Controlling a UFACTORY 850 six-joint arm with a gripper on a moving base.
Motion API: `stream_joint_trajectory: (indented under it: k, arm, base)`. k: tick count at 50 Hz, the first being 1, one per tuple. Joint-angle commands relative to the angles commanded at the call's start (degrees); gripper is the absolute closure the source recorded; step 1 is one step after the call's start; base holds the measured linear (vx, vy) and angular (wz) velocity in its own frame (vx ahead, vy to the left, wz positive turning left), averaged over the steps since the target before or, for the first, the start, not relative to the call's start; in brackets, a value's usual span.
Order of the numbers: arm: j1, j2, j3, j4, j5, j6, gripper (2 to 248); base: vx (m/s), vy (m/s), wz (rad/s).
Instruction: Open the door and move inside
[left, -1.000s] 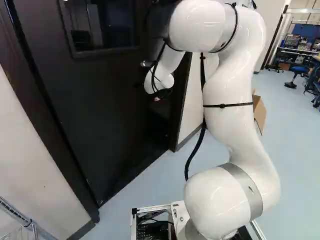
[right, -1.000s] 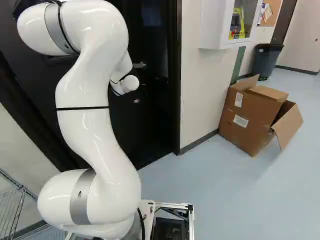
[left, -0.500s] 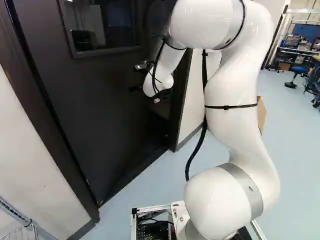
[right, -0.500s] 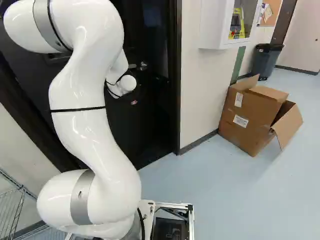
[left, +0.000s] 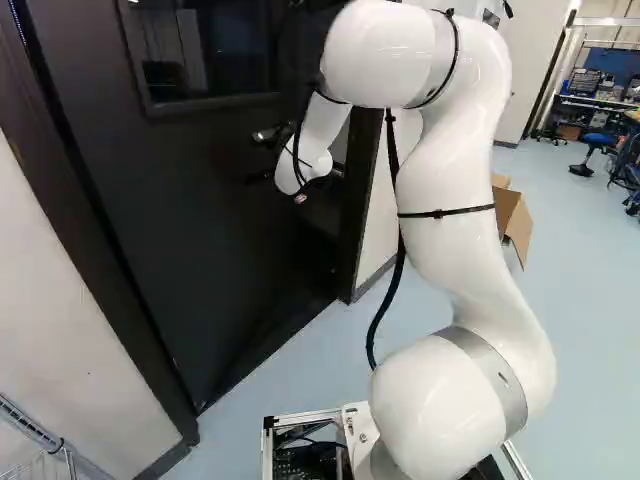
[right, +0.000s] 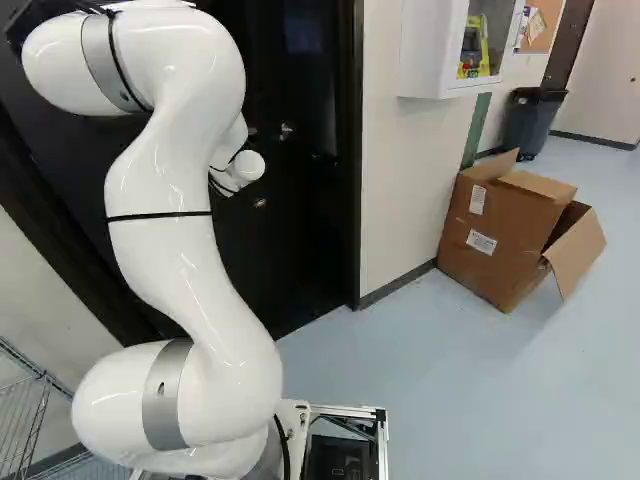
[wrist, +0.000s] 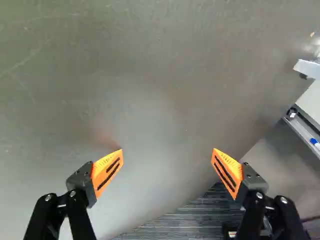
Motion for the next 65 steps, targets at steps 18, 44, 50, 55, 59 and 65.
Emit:
stream_joint_trajectory:
  k: [18,44,50,55,59,65]
  arm:
    - [2.35,-2.84,-3.76,-0.69,0.0,0.0,3]
    - [5.67,-6.56,-8.8,-0.7,0.0,0.0,3]
    - [6.44,-7.33,-9.85,-0.97,0.0,0.0,3]
    - [7.08,-7.98,-10.74,-1.37,0.0,0.0,3]
    - [7.58,-8.51,-11.47,-1.74,0.0,0.0,3]
    - [8.33,-9.33,-12.6,-2.33,0.0,0.0,3]
  base:
    - [0.0,0.0,0.0]
    - [0.0,0.0,0.0]
    - [0.0,0.0,0.0]
    - [0.0,0.0,0.0]
    - [0.0,0.0,0.0]
    - [0.0,0.0,0.0]
